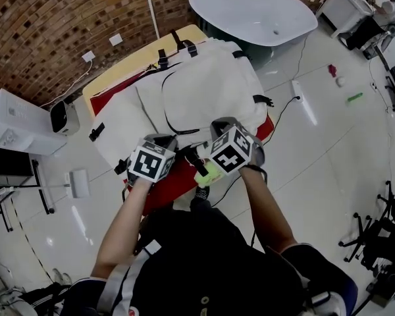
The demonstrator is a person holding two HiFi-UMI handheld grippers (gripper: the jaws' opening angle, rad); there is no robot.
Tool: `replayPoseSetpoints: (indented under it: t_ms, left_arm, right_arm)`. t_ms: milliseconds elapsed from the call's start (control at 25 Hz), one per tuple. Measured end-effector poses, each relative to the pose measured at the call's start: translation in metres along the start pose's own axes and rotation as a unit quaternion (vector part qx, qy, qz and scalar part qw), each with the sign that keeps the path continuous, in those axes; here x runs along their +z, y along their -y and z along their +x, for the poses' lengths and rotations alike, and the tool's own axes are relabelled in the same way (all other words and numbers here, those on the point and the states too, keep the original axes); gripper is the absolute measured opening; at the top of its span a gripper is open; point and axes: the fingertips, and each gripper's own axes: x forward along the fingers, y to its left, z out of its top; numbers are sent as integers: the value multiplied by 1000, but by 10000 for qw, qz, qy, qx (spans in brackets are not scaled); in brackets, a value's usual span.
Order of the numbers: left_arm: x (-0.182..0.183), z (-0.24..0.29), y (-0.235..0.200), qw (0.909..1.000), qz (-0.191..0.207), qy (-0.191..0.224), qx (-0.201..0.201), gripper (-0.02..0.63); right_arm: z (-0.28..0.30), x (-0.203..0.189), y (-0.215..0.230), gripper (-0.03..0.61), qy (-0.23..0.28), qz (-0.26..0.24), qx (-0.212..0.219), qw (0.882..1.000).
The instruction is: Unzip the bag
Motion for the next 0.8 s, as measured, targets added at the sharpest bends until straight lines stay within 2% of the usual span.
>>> replayPoseSetpoints:
  t_ms: [160,440,800]
  left_arm:
    - [2,-11,-26,9997,241,-32,-3,18]
    - [17,-9,-59,9937,1108,-168,31,20]
    - [40,2,-100,9859,1640,-323,21,20]
  right_arm:
    - [2,-2,2,-3,-154,205,-144,9996]
    - [7,-6,3,-2,-304,529,-398,9973]
    - [12,-9,4,0,-354,871,-580,9939]
